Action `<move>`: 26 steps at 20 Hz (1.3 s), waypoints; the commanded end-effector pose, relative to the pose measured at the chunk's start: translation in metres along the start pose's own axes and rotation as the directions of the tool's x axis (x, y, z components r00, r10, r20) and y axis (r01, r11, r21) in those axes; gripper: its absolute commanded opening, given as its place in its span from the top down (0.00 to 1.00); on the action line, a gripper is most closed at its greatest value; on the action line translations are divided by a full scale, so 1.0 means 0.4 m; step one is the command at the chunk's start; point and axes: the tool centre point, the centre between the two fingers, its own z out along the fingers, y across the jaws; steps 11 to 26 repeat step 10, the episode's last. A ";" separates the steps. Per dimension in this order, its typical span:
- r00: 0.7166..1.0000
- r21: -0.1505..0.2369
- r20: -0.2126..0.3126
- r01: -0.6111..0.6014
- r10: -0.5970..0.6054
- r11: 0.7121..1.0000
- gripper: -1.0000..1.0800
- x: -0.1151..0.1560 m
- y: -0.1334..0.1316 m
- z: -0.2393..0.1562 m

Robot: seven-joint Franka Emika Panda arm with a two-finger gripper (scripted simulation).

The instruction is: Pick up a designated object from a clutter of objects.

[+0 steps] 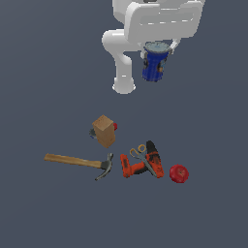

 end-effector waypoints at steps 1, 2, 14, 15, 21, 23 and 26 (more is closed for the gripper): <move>1.000 0.000 -0.002 -0.001 0.001 1.000 1.00 -0.001 -0.006 -0.023; 1.000 0.000 -0.002 -0.001 0.001 1.000 1.00 -0.001 -0.008 -0.028; 1.000 0.000 -0.002 -0.001 0.001 1.000 1.00 0.002 -0.008 -0.028; 1.000 0.000 -0.002 -0.001 0.001 1.000 1.00 0.002 -0.008 -0.028; 1.000 0.000 -0.002 -0.001 0.001 1.000 1.00 0.002 -0.008 -0.028; 1.000 0.000 -0.002 -0.001 0.001 1.000 1.00 0.002 -0.008 -0.028; 1.000 0.000 -0.002 -0.001 0.001 1.000 1.00 0.002 -0.008 -0.028</move>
